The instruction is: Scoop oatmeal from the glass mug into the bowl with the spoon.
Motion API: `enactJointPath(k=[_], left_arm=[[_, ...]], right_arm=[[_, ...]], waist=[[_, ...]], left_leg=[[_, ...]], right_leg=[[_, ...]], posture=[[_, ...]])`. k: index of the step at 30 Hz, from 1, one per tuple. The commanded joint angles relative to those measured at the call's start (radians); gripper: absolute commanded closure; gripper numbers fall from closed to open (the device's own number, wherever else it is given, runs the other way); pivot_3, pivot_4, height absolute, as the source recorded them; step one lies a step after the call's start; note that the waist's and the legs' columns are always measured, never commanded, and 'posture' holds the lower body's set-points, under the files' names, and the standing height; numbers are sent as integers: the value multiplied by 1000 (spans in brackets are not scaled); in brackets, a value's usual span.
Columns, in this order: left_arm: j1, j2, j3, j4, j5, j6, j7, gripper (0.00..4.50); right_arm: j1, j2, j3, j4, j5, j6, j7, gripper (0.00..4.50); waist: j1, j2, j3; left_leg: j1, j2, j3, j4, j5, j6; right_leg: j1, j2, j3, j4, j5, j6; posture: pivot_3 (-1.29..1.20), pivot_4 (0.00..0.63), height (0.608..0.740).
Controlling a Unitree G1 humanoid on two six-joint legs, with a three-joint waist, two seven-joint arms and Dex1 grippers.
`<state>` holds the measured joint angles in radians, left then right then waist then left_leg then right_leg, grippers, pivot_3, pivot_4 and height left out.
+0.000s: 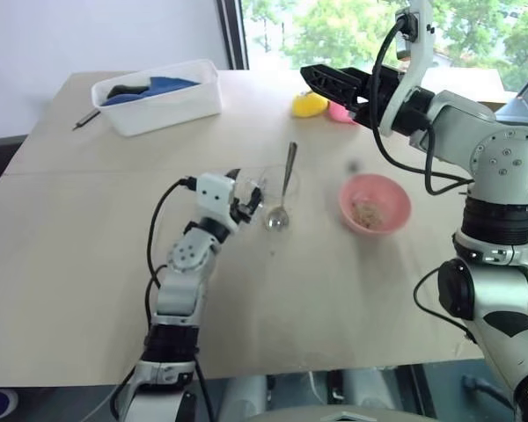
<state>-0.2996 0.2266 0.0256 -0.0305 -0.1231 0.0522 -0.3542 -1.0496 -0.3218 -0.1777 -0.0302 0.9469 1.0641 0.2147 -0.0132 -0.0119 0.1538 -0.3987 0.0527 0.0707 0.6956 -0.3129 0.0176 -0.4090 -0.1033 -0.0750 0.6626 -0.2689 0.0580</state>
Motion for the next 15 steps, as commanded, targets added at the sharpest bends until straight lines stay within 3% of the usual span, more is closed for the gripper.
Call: enactJointPath(k=[1, 10, 15], left_arm=[[-11, 3, -11, -41, 6, -27, -4, 1670], [53, 30, 6, -113, -13, -13, -24, 1670], [118, 63, 26, -198, -39, 19, -44, 1670]], right_arm=[[-19, -4, -38, -32, 12, -4, -4, 33], [19, -30, -87, -36, 48, 48, -1, 33], [162, -120, -83, -100, -11, -15, 90, 33]], waist=[[0, 0, 0], [0, 0, 0], [3, 0, 0]], left_leg=[[0, 0, 0, 0, 0, 0], [0, 0, 0, 0, 0, 0], [0, 0, 0, 0, 0, 0]], right_leg=[[0, 0, 0, 0, 0, 0], [0, 0, 0, 0, 0, 0], [0, 0, 0, 0, 0, 0]], posture=[[0, 150, 740], [0, 150, 740], [0, 150, 740]])
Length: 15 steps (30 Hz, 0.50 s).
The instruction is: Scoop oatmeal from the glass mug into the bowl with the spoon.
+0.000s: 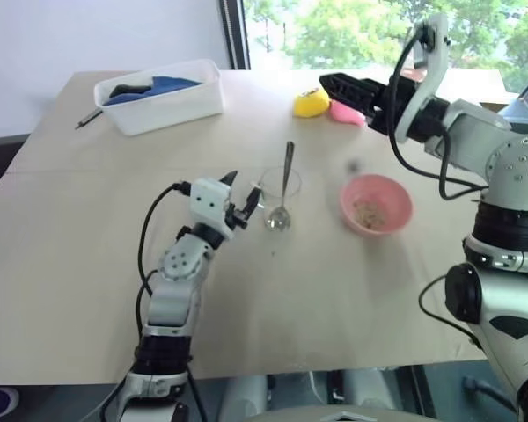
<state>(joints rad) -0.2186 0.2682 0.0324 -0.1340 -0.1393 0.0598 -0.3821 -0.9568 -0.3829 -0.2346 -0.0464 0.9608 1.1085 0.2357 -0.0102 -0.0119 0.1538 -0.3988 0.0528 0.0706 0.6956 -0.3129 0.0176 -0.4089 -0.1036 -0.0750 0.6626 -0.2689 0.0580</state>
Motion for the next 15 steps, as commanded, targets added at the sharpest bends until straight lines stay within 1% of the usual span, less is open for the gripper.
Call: enactJointPath(k=[1, 6, 9, 11, 15], left_arm=[[50, 29, 22, -112, -28, 18, -20, 1670], [137, 63, 35, -232, -57, 63, -34, 1670], [215, 77, 55, -319, -93, 99, -40, 1670], [289, 87, 77, -389, -117, 122, -42, 1670], [437, 109, 129, -483, -159, 154, -52, 1670]], right_arm=[[98, -77, -28, -95, -36, -76, 89, 33], [266, -159, -72, -141, -62, -185, 219, 33], [430, -260, -86, -192, -83, -255, 394, 33], [568, -313, -124, -237, -61, -274, 496, 33], [834, -370, -172, -345, -53, -355, 688, 33]], waist=[[2, 0, 0], [0, 0, 0], [3, 0, 0], [7, 0, 0], [14, 0, 0]], left_leg=[[0, 0, 0, 0, 0, 0], [0, 0, 0, -1, 0, 0], [0, 0, 0, -1, 0, 0], [0, 0, -1, -1, 0, 1], [2, 0, 0, -1, -1, 1]], right_leg=[[0, 0, 0, 0, 0, 0], [0, 0, 0, -1, 0, 0], [0, 0, 0, -1, 0, 0], [1, 0, 0, -1, 0, 0], [1, 0, 2, -1, 0, 0]], posture=[[0, 150, 740], [0, 150, 740], [0, 150, 740], [0, 150, 740], [0, 150, 740]])
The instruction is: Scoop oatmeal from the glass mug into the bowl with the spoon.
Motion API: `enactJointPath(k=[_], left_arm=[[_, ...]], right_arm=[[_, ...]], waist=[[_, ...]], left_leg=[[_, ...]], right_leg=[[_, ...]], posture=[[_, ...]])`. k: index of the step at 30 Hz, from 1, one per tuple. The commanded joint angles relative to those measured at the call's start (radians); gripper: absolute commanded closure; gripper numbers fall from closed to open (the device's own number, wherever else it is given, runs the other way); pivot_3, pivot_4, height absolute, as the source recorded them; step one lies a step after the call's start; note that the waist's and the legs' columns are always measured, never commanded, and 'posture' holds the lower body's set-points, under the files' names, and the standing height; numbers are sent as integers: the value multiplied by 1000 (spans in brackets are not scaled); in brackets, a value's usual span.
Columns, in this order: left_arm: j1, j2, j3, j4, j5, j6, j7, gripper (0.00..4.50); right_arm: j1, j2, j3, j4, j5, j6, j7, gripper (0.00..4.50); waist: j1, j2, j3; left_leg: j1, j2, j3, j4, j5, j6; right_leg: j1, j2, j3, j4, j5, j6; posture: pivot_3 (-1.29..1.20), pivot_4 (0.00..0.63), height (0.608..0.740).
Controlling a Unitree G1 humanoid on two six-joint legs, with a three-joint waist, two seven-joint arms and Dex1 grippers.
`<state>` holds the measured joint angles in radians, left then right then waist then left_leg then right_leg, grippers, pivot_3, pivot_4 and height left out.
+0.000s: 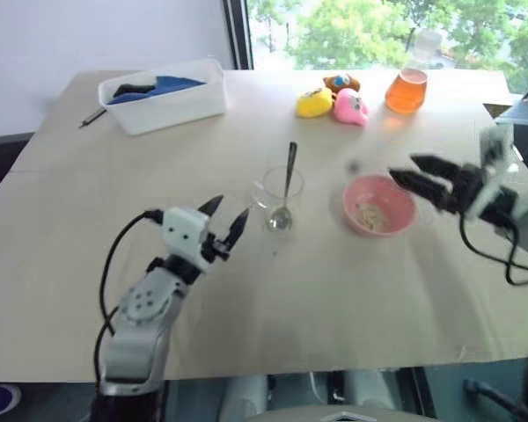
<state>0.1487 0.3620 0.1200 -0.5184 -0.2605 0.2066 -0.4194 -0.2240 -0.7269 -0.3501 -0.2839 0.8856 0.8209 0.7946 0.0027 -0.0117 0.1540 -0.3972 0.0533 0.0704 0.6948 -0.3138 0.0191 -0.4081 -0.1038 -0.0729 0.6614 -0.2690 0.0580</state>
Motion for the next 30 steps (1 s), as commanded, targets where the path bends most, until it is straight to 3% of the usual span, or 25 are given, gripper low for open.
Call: enactJointPath(k=[1, 6, 11, 20, 30], left_arm=[[106, 20, 53, -114, -46, 12, -19, 1670], [268, 38, 103, -115, -64, -3, -55, 1670], [348, 37, 89, -112, -64, -10, -76, 1670], [420, 39, 49, -83, 3, -65, -83, 1670], [427, 44, 53, -54, 22, -99, -87, 1670]], right_arm=[[162, -24, -66, -127, 15, -90, 153, 33], [429, 28, -37, -122, -125, -320, 283, 33], [521, 74, 24, -3, -265, -556, 387, 33], [463, 154, 106, 199, -397, -817, 399, 33], [382, 181, 126, 291, -401, -850, 363, 33]], waist=[[1, 0, 0], [10, 0, 0], [10, -1, -1], [10, 0, -1], [12, 0, -2]], left_leg=[[0, 0, 0, 0, 0, 0], [11, 1, -4, 0, -3, 6], [18, 0, -4, 0, -5, 7], [18, 0, -5, 0, -4, 7], [18, 1, -5, 0, -5, 7]], right_leg=[[0, 0, 0, 0, 0, 0], [10, 1, 1, -1, 0, 0], [16, 4, 7, -2, -1, 0], [16, 10, 15, -3, -1, -1], [16, 14, 20, -3, -1, -1]], posture=[[0, 150, 740], [0, 150, 740], [0, 150, 740], [0, 150, 740], [0, 150, 740]])
